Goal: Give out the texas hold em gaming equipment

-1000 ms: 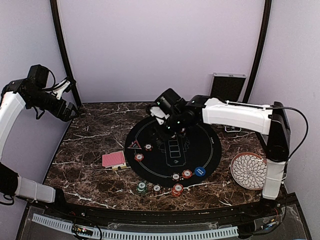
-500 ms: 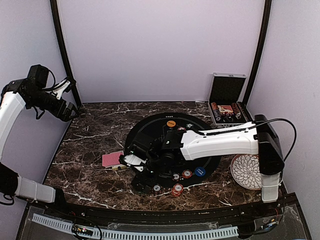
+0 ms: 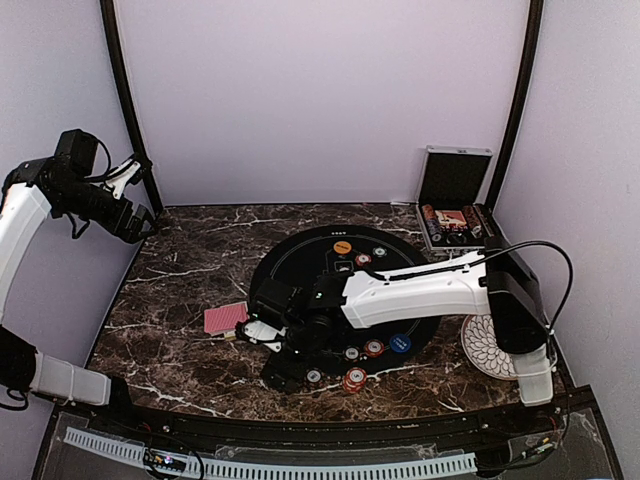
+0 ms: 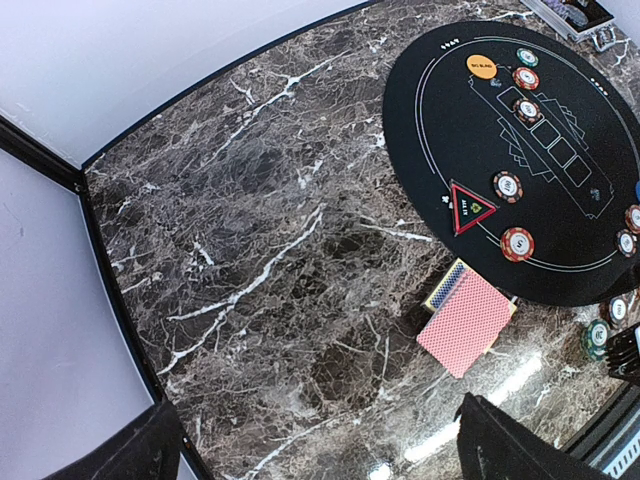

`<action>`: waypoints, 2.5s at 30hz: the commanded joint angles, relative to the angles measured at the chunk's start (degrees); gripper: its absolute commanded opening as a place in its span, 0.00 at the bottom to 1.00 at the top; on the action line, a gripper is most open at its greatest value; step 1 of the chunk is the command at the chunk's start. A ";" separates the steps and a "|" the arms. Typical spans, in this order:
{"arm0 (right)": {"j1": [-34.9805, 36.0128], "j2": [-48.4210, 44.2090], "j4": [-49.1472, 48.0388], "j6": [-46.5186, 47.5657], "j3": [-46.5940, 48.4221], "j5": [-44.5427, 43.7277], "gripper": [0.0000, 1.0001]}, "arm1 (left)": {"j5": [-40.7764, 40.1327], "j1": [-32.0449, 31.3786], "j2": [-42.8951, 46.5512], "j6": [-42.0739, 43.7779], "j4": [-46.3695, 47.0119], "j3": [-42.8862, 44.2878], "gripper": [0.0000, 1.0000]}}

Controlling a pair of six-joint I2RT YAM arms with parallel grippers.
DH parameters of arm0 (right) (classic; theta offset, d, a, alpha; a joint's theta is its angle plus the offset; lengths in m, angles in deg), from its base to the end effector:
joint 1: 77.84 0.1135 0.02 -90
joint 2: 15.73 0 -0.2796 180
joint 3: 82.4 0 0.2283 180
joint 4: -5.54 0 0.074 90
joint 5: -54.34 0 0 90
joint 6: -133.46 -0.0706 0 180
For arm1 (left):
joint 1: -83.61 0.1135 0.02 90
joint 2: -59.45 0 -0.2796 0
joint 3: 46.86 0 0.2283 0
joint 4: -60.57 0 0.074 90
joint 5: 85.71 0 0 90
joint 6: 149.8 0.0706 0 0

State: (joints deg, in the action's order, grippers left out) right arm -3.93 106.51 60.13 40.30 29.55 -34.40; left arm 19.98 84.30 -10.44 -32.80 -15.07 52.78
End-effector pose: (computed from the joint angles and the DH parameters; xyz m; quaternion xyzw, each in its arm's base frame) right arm 0.1247 0.4378 0.1783 -0.5670 0.7944 0.1439 0.1634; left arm 0.2211 -0.0164 0.3874 0.2589 0.8824 -0.0338 0.3914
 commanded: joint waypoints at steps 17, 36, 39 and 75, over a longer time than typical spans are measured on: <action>0.80 3.51 -0.37 1.32 2.09 -1.08 0.80 | 0.58 -0.25 1.20 0.46 -2.06 1.09 0.99; 1.41 1.46 1.41 0.98 2.93 -0.76 0.54 | 0.55 -0.25 0.96 0.42 -1.94 1.17 0.99; 1.41 1.30 1.63 0.90 2.95 -0.79 0.57 | 0.54 -0.25 0.96 0.40 -1.85 1.12 0.99; 1.50 2.82 2.67 0.43 3.58 -0.90 0.45 | -0.18 -0.27 1.99 0.72 -1.50 -0.09 0.99</action>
State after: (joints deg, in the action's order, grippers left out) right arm -3.17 109.44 62.86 40.89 31.95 -35.29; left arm 19.85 84.30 -9.96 -32.75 -15.27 52.78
